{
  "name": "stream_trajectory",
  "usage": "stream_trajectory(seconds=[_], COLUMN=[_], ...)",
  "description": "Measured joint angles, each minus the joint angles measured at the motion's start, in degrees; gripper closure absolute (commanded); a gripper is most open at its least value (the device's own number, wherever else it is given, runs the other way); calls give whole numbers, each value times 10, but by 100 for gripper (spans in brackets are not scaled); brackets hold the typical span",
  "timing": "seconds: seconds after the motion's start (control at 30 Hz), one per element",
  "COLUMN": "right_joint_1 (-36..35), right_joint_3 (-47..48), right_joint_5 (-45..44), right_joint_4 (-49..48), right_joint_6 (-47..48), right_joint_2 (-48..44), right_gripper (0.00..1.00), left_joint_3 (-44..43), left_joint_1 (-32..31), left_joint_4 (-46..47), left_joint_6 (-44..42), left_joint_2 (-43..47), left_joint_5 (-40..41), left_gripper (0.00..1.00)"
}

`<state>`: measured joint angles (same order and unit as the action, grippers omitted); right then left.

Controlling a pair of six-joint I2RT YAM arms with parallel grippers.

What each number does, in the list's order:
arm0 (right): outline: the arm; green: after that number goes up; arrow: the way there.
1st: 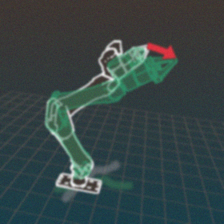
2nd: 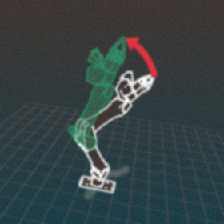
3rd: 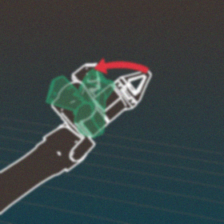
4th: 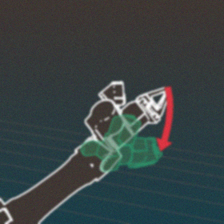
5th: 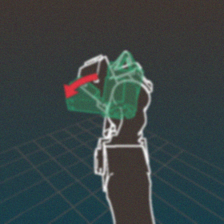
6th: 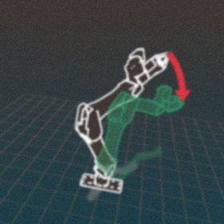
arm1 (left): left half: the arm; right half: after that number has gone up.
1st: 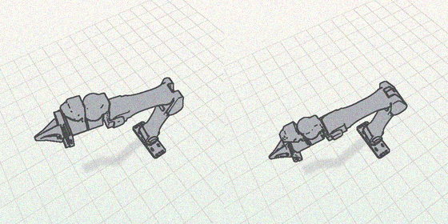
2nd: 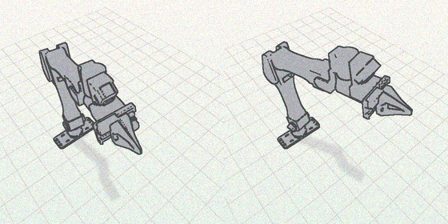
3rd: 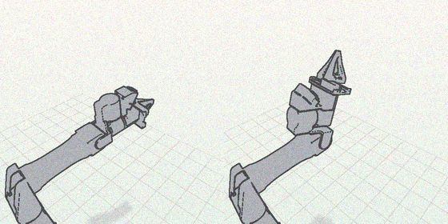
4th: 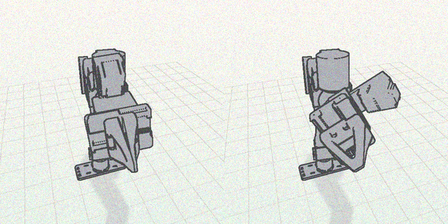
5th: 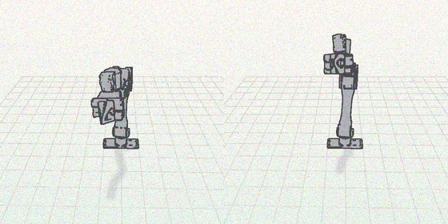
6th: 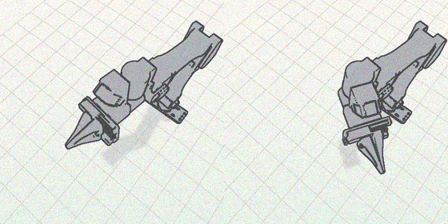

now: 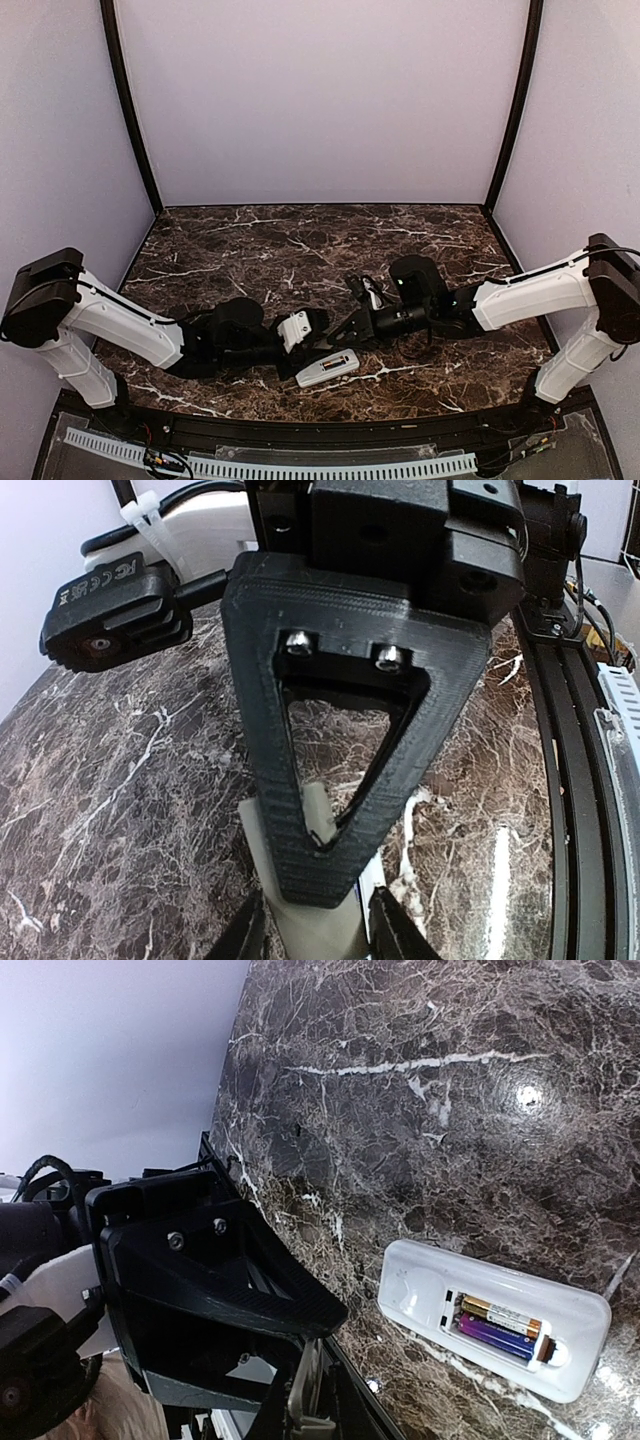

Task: Load the batteries into the remote control
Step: Pass from the right arm to the left

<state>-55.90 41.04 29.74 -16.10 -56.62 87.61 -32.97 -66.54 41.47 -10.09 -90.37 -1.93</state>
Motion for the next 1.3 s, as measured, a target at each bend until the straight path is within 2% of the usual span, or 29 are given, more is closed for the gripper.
stream_trajectory(seconds=[0.17,0.27,0.4,0.57,0.6,0.67,0.8,1.0,1.1,1.3], right_joint_1=[0,0,-2,-2,-2,-2,-2,3,13,24], right_joint_3=[0,0,0,0,0,0,1,20,29,33], right_joint_5=[-2,-2,-2,-2,-2,-2,-2,-7,-4,17], right_joint_4=[-3,-5,-2,-2,-2,-2,5,54,71,93], right_joint_6=[0,0,0,0,0,1,10,43,56,68], right_joint_2=[-2,-2,-4,-5,-5,-5,-6,-22,-28,-26], right_gripper=[100,100,100,100,99,89,73,63,63,72], left_joint_3=[-1,-8,-9,-9,-9,-9,-12,-15,-15,-17], left_joint_1=[0,0,2,2,2,2,2,0,0,0], left_joint_4=[-5,-14,-18,-18,-18,-18,-26,-43,-50,-55], left_joint_6=[-1,-2,-2,-2,-2,-2,-3,-5,-8,-13], left_joint_2=[-2,-4,-4,-4,-4,-4,-4,-3,-1,0], left_joint_5=[0,0,10,15,15,15,14,4,2,-2], left_gripper=[65,73,76,84,85,89,90,91,91,91])
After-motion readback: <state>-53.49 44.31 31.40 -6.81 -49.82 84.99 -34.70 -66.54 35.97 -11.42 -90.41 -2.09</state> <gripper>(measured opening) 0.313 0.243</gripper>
